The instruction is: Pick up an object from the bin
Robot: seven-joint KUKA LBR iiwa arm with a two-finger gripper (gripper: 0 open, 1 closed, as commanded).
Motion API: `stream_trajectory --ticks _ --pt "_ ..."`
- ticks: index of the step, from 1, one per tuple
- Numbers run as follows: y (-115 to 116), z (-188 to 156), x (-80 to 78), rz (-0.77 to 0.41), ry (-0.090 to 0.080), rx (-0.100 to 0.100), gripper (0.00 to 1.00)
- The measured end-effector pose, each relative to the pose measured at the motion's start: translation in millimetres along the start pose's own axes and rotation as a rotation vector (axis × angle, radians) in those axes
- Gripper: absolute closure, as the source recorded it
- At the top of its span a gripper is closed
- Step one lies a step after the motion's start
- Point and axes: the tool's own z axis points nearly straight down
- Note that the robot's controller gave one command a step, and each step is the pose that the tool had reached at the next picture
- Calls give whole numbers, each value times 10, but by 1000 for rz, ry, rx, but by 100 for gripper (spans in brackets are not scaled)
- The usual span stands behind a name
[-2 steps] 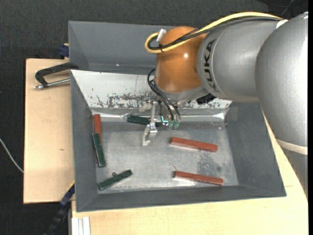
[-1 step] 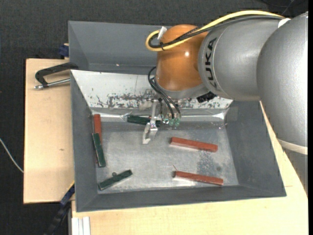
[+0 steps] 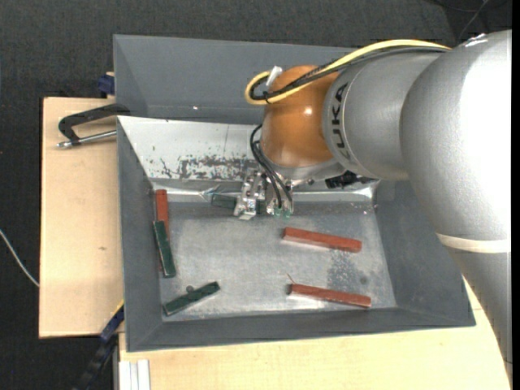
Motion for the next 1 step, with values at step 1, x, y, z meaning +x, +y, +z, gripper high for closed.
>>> stream_trajectory --ticks 1 --pt "1 60 87 -4 35 7 0"
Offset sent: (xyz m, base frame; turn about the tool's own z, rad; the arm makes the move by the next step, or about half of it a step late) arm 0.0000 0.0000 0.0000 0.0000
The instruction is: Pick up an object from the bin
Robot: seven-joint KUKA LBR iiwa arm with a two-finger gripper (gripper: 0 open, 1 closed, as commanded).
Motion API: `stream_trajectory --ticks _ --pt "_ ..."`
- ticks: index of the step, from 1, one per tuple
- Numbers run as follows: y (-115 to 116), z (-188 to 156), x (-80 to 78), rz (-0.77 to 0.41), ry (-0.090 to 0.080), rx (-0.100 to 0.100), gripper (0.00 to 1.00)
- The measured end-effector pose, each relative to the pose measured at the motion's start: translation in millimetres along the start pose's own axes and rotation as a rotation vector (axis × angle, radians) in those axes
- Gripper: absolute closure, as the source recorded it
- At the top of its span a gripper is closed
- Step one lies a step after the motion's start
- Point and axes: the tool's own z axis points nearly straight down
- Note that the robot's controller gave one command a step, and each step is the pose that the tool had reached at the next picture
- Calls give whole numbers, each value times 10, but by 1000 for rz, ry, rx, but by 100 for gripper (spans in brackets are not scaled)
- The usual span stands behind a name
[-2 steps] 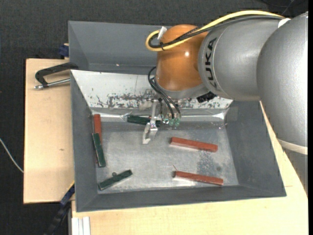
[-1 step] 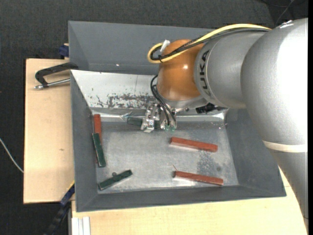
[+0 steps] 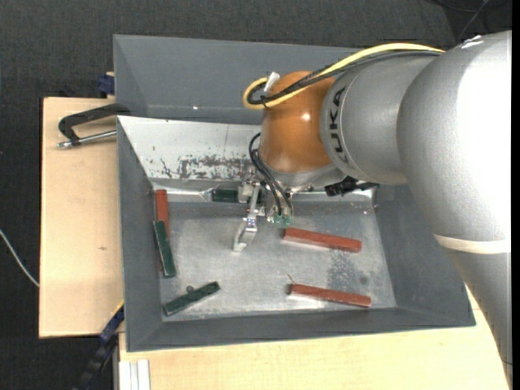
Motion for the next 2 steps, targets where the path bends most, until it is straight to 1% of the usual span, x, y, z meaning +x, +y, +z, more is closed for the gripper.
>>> stream_trajectory --ticks 1,2 --pt "0 -1 -1 0 0 0 0" --pt "7 -3 -8 -121 -5 8 0"
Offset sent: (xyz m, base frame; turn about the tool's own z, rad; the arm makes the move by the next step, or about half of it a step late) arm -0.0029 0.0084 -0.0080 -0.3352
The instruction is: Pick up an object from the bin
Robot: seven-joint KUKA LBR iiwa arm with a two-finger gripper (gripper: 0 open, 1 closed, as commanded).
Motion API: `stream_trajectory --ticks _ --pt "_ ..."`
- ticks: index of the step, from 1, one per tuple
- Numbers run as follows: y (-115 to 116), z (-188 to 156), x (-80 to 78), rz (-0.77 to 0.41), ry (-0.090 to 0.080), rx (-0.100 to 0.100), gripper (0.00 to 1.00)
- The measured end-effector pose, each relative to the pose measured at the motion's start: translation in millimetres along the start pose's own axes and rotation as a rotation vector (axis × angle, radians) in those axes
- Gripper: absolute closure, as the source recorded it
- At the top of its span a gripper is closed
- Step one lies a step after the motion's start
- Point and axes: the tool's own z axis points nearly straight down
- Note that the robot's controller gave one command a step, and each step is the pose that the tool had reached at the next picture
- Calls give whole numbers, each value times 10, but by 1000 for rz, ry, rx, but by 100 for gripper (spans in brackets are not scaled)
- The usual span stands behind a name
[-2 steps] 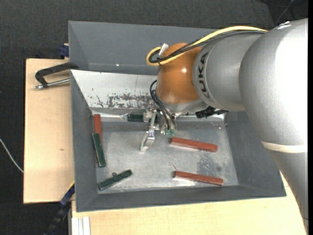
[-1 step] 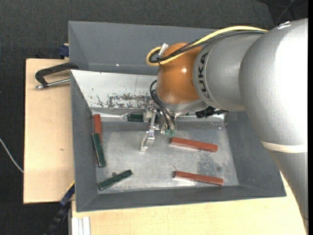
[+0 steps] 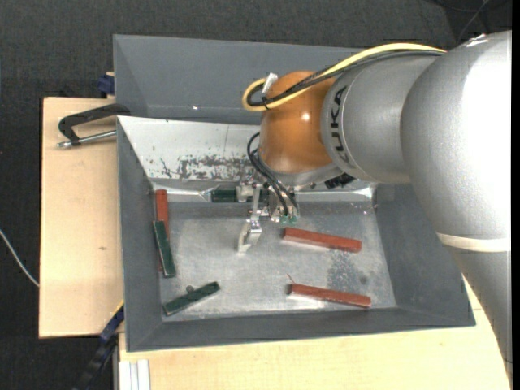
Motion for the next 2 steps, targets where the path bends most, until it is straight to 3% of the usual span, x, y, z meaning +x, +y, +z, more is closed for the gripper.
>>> stream_trajectory --ticks 1,2 --pt "-68 -42 7 -147 0 -1 0" --pt "-54 -29 51 123 3 -15 0"
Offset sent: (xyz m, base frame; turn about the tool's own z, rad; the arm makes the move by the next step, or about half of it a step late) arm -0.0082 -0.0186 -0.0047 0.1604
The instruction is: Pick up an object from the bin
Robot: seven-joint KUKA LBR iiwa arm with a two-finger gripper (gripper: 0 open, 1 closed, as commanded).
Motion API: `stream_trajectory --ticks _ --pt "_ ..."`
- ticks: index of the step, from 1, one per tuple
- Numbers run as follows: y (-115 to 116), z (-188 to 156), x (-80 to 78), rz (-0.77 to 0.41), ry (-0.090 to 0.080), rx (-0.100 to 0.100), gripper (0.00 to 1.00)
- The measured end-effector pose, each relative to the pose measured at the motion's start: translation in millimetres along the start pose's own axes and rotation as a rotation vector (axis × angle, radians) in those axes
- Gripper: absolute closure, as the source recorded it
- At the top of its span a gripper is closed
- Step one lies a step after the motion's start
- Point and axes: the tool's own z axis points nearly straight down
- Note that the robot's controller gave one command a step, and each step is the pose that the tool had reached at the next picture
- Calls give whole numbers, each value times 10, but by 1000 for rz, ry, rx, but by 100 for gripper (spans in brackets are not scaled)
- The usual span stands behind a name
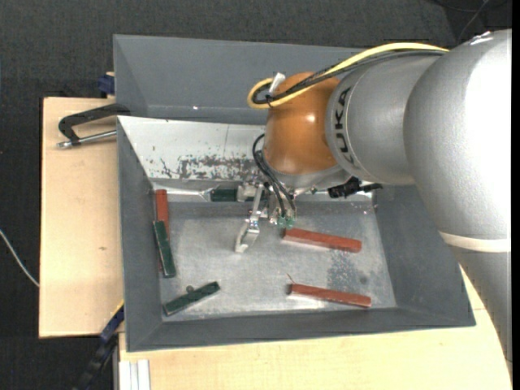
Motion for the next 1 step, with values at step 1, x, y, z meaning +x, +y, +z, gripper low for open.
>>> stream_trajectory --ticks 1 --pt "-323 -179 -45 -117 -3 11 0"
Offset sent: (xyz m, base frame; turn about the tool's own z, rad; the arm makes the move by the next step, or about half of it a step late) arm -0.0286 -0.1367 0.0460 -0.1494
